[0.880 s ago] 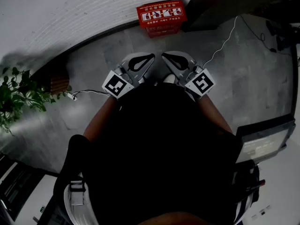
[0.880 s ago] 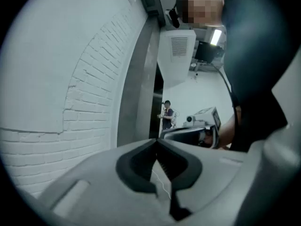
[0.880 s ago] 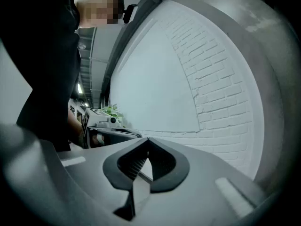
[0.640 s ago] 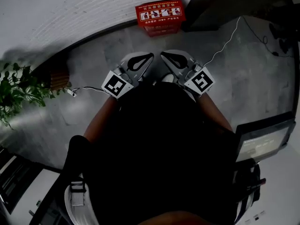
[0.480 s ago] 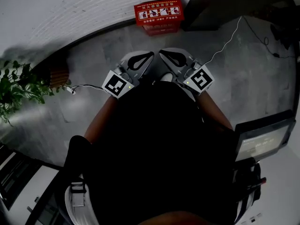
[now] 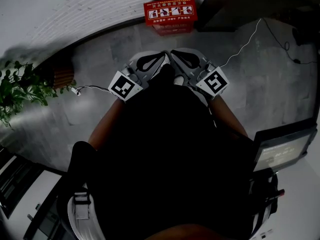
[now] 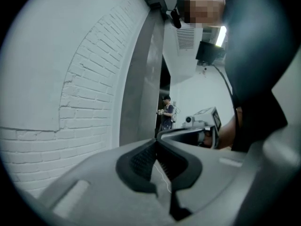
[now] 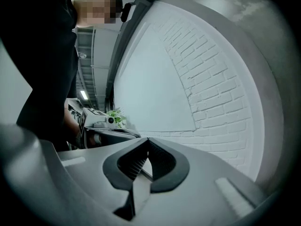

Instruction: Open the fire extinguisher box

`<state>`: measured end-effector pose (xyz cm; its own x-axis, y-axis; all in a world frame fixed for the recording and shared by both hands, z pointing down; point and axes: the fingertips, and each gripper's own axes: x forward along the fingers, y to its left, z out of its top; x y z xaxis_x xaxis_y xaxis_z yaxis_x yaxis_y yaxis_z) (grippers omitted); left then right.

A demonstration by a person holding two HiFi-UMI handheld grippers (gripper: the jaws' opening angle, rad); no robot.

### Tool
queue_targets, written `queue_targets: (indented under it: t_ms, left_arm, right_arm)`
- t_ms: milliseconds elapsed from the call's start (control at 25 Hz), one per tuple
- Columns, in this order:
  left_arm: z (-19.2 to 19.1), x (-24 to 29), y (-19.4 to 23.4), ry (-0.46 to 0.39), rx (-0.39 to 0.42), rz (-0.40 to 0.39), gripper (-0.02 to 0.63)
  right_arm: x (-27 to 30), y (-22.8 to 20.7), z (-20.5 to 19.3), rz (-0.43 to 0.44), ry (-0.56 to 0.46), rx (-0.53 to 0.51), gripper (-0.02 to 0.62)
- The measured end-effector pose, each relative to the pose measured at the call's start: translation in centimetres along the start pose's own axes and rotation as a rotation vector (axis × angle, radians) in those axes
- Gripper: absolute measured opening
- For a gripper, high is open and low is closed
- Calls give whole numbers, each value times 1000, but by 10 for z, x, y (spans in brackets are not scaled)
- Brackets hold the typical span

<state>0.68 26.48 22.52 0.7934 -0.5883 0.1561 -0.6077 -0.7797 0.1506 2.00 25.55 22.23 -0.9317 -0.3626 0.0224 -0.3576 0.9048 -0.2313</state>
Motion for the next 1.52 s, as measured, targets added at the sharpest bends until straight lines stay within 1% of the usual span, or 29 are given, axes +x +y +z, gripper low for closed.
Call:
queue_targets:
  t_ms: [200, 360, 560, 800, 920, 1080, 1200, 1320, 1440, 1520]
  left_arm:
    - [-4, 14, 20, -4, 4, -34, 0]
    - [10, 33, 44, -28, -5, -51, 0]
    - [9, 52, 88, -54, 0, -58, 1]
    - [16, 61, 148, -66, -43, -62, 0]
    - [22, 59, 172, -75, -55, -74, 0]
    - [24, 63, 174, -75, -52, -87, 0]
    - [27, 66, 177, -77, -27, -88, 0]
    - [32, 70, 176, -58, -11, -75, 0]
    - [34, 84, 189, -65, -44, -21, 1]
    - [36, 89, 190, -71, -34, 16, 0]
  right_arm:
    - [10, -22, 8, -16, -14, -1, 9]
    - [21, -49, 16, -20, 9, -5, 9]
    - [48, -87, 19, -14, 15, -18, 9]
    - [92, -130, 23, -37, 92, -7, 9]
    - [114, -143, 27, -49, 111, -18, 9]
    - [109, -156, 34, -90, 84, -21, 9]
    - [107, -162, 38, -97, 71, -15, 9]
    - [106, -167, 39, -76, 80, 13, 9]
    - [108, -190, 40, -37, 93, 66, 9]
    - [106, -197, 41, -4, 95, 66, 9]
